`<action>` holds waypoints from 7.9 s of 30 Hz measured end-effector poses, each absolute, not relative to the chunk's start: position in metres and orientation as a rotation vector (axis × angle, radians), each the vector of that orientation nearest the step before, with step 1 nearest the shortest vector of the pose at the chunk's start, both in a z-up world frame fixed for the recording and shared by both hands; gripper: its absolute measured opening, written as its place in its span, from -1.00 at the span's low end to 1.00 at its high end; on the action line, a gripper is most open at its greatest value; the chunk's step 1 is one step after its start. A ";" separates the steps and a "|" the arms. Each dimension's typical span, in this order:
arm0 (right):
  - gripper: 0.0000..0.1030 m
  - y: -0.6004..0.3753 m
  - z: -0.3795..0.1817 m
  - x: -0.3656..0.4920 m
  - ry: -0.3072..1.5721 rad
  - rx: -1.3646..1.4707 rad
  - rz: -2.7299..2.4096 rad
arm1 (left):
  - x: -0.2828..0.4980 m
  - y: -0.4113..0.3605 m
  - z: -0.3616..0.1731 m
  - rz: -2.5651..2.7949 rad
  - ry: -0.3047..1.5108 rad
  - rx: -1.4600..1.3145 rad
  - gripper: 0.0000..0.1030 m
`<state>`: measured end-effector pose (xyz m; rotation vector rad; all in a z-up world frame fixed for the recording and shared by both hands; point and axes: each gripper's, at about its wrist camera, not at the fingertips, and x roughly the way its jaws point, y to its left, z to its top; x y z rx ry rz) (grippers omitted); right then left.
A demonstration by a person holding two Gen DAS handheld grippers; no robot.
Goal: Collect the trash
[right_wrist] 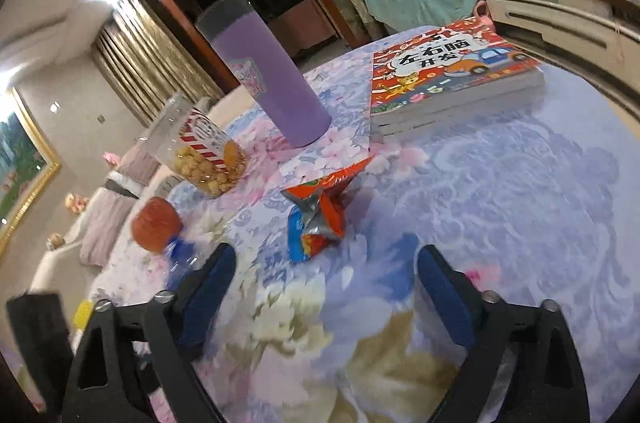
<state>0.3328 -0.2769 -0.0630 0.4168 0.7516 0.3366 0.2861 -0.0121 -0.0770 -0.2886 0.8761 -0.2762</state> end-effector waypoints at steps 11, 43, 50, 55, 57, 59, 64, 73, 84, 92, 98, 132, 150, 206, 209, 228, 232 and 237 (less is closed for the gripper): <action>-0.91 -0.263 -0.075 0.362 0.820 0.386 0.322 | 0.287 -0.015 -0.080 -0.291 0.874 -0.265 -0.79; -0.92 -0.382 -0.043 0.119 0.662 0.455 0.178 | 0.165 -0.157 -0.046 -0.557 0.857 0.003 -0.79; -0.92 -0.403 -0.037 0.100 0.624 0.472 0.146 | 0.153 -0.177 -0.043 -0.580 0.857 0.044 -0.79; -0.92 -0.417 -0.035 0.091 0.603 0.484 0.115 | 0.151 -0.192 -0.042 -0.598 0.860 0.063 -0.79; -0.92 -0.423 -0.037 0.086 0.599 0.485 0.106 | 0.150 -0.197 -0.042 -0.605 0.861 0.068 -0.79; -0.92 -0.428 -0.037 0.084 0.595 0.492 0.096 | 0.149 -0.202 -0.040 -0.615 0.859 0.074 -0.79; -0.92 -0.438 -0.037 0.078 0.583 0.494 0.075 | 0.146 -0.218 -0.037 -0.646 0.850 0.094 -0.79; -0.92 -0.461 -0.035 0.070 0.561 0.504 0.035 | 0.142 -0.247 -0.035 -0.703 0.854 0.131 -0.79; -0.92 -0.485 -0.029 0.068 0.548 0.500 0.001 | 0.140 -0.281 -0.031 -0.752 0.858 0.167 -0.79; -0.92 -0.500 -0.028 0.068 0.550 0.506 -0.017 | 0.139 -0.306 -0.026 -0.783 0.851 0.197 -0.79; -0.92 -0.509 -0.024 0.071 0.551 0.503 -0.023 | 0.141 -0.322 -0.022 -0.805 0.844 0.214 -0.79; -0.92 -0.549 -0.022 0.112 0.608 0.449 -0.068 | 0.186 -0.388 -0.018 -0.837 0.865 0.271 -0.79; -0.92 -0.552 -0.026 0.135 0.677 0.418 -0.071 | 0.201 -0.401 -0.027 -0.820 0.904 0.290 -0.79; -0.88 -0.553 -0.018 0.152 0.754 0.327 -0.088 | 0.218 -0.410 -0.024 -0.819 0.933 0.329 -0.78; -0.83 -0.553 -0.017 0.152 0.755 0.326 -0.089 | 0.219 -0.411 -0.024 -0.816 0.936 0.330 -0.76; -0.09 -0.550 -0.004 0.135 0.704 0.383 -0.097 | 0.213 -0.378 -0.011 -0.764 0.915 0.268 0.12; 0.13 -0.547 0.001 0.126 0.684 0.393 -0.102 | 0.209 -0.371 -0.009 -0.762 0.911 0.256 0.14; 0.56 -0.541 0.008 0.106 0.647 0.431 -0.101 | 0.194 -0.351 -0.008 -0.743 0.899 0.217 0.33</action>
